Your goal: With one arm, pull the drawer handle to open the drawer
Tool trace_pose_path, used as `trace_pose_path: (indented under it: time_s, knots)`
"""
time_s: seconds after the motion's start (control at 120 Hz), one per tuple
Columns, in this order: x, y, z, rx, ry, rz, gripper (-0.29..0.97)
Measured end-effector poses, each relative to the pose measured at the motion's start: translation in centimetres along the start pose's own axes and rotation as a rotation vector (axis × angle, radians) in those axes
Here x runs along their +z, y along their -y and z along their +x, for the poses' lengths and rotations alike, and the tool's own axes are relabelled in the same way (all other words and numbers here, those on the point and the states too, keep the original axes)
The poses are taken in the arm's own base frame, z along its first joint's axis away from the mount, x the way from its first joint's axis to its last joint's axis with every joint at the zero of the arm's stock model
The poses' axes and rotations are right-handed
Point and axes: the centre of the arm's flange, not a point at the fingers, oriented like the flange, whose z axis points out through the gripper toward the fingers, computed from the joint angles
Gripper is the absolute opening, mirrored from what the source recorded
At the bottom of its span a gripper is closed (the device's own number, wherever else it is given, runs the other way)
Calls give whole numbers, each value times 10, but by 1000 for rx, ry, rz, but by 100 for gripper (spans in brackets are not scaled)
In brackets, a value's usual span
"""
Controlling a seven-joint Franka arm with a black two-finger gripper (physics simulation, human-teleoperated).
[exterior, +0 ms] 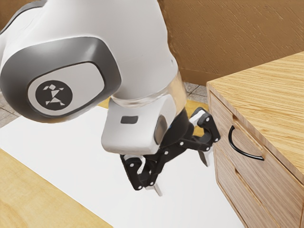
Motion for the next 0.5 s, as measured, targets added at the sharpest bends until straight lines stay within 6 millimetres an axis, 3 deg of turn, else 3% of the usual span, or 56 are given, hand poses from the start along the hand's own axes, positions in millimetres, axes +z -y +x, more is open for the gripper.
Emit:
trace_pose_path:
  time_s: [0.075,0.175,0.367,0.5]
  knots:
    - [7,-20,-2,46,1,11,68]
    - [22,-31,-10,59,-19,56,68]
    - [16,-24,-13,73,-56,243,68]
    - [29,-18,-24,69,-60,294,68]
